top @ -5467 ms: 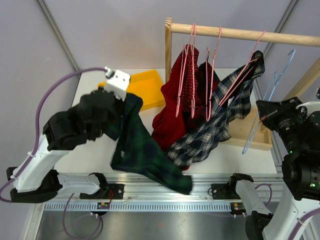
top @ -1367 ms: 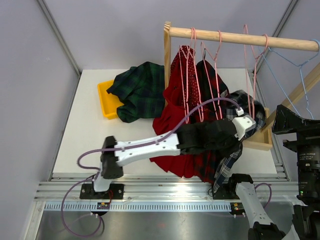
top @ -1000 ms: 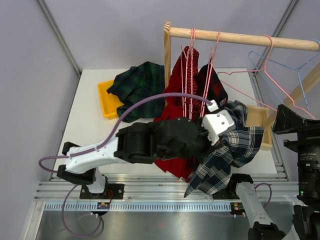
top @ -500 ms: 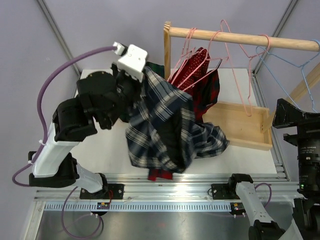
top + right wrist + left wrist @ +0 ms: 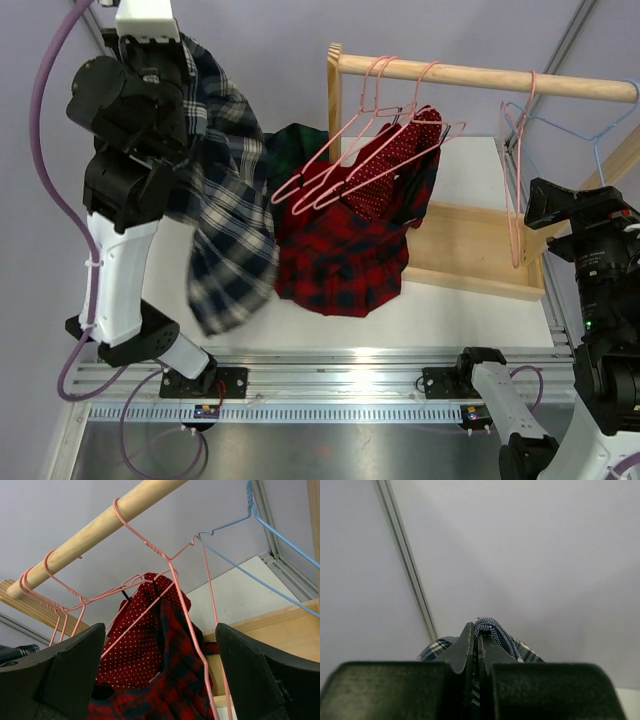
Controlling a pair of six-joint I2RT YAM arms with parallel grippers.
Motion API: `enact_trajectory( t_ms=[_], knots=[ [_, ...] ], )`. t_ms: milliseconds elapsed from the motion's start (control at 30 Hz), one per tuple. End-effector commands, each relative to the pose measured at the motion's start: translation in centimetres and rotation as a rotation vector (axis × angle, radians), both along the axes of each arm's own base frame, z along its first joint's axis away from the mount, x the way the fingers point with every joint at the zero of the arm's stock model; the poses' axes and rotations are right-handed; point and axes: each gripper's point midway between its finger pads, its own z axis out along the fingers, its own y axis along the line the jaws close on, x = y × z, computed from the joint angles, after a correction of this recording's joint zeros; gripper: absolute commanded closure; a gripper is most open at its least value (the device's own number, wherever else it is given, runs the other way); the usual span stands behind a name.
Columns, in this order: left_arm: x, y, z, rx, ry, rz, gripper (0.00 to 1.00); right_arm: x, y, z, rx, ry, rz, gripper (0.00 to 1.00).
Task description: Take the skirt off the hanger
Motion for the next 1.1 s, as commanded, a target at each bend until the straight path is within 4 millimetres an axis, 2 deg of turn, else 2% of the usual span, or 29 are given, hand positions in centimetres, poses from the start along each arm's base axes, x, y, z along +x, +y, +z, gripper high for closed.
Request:
enact_trajectory(
  t_ms=[0, 33, 67, 100, 133, 167, 300, 333, 400, 433, 467, 500, 533, 567, 600, 633, 667, 700, 733, 767, 800, 833, 867, 900, 967, 1000, 1033, 1067],
  knots=[
    [3.4, 0.1, 3.1, -0.061, -0.158, -0.071, 1.00, 1.1, 0.2, 0.8, -0.034, -0.030, 0.018, 0.00],
    [4.6, 0.0, 3.0, -0.110, -0.167, -0.111, 1.00, 1.2, 0.2, 0.7, -0.038, -0.026, 0.020, 0.00],
    [5.7, 1.4, 3.0, -0.118, -0.181, -0.096, 1.00, 1.4, 0.2, 0.6, -0.040, -0.023, 0.023, 0.01],
    [7.8, 0.0, 2.5, -0.104, -0.177, -0.180, 1.00, 1.5, 0.2, 0.4, -0.041, -0.018, 0.024, 0.01],
    [8.9, 0.7, 2.4, -0.151, -0.188, -0.204, 1.00, 1.6, 0.2, 0.3, -0.048, -0.014, 0.023, 0.01],
    [9.8, 0.4, 2.2, -0.165, -0.189, -0.234, 1.00, 1.9, 0.2, -0.1, -0.051, -0.006, 0.022, 0.01],
    [14.1, -1.8, -0.9, -0.187, -0.124, -0.362, 1.00, 2.2, 0.1, -0.3, -0.062, -0.009, 0.022, 0.01],
    [16.2, -2.4, -3.0, -0.214, -0.075, -0.394, 1.00, 2.3, 0.9, -0.2, -0.086, -0.017, 0.069, 0.00],
    [17.9, -4.1, -5.6, -0.212, -0.010, -0.466, 1.00, 2.4, 2.9, 1.4, -0.140, -0.088, 0.180, 0.00],
    [19.7, -4.9, -8.6, -0.224, 0.050, -0.486, 1.00, 2.2, 5.5, 2.0, -0.205, -0.124, 0.331, 0.01],
    [20.8, -5.4, -10.6, -0.223, 0.092, -0.496, 1.00, 1.5, 6.6, 3.8, -0.240, -0.193, 0.393, 0.00],
    [21.9, -5.5, -12.7, -0.231, 0.131, -0.482, 1.00, 1.9, 7.6, 4.3, -0.258, -0.207, 0.453, 0.01],
    [23.4, -5.3, -16.0, -0.255, 0.200, -0.456, 0.88, 1.1, 9.4, 5.0, -0.277, -0.237, 0.563, 0.01],
    [25.3, -5.3, -19.5, -0.276, 0.272, -0.434, 0.71, 0.3, 10.2, 6.9, -0.291, -0.300, 0.606, 0.00],
    [26.1, -5.2, -21.8, -0.293, 0.329, -0.432, 0.36, 1.1, 10.8, 7.4, -0.276, -0.304, 0.647, 0.01],
    [26.6, -4.5, -25.1, -0.351, 0.436, -0.406, 0.01, 0.9, 11.8, 7.9, -0.240, -0.310, 0.722, 0.01],
    [27.3, -4.3, -27.6, -0.380, 0.505, -0.392, 0.01, 0.6, 12.3, 9.3, -0.249, -0.363, 0.756, 0.03],
    [27.0, -4.1, -29.0, -0.406, 0.561, -0.394, 0.01, 1.9, 12.8, 9.4, -0.232, -0.354, 0.794, 0.05],
    [26.4, -3.8, -29.9, -0.435, 0.596, -0.389, 0.01, 2.2, 13.3, 9.4, -0.218, -0.352, 0.844, 0.07],
    [25.7, -3.7, -33.7, -0.444, 0.677, -0.368, 0.01, 2.7, 13.5, 9.9, -0.219, -0.360, 0.861, 0.09],
    [23.4, -3.4, -30.5, -0.438, 0.613, -0.382, 0.01, 5.4, 13.6, 9.1, -0.203, -0.308, 0.883, 0.09],
    [22.7, -3.5, -28.8, -0.427, 0.542, -0.403, 0.01, 6.5, 13.7, 8.7, -0.193, -0.277, 0.896, 0.10],
    [21.5, -3.4, -28.9, -0.425, 0.536, -0.402, 0.01, 7.1, 13.9, 8.6, -0.184, -0.251, 0.909, 0.12],
    [18.6, -2.9, -27.3, -0.422, 0.504, -0.401, 0.01, 9.5, 13.9, 7.6, -0.159, -0.200, 0.920, 0.15],
    [15.8, -2.6, -26.1, -0.422, 0.488, -0.401, 0.01, 10.7, 14.0, 6.8, -0.154, -0.160, 0.921, 0.16],
    [14.6, -2.5, -27.1, -0.422, 0.514, -0.398, 0.01, 11.7, 13.9, 6.2, -0.145, -0.138, 0.902, 0.18],
    [11.8, -2.3, -24.7, -0.405, 0.468, -0.410, 0.01, 12.2, 13.7, 5.9, -0.154, -0.127, 0.885, 0.18],
    [10.5, -2.2, -24.2, -0.399, 0.457, -0.412, 0.01, 12.6, 13.5, 5.1, -0.146, -0.097, 0.871, 0.19]
  ],
)
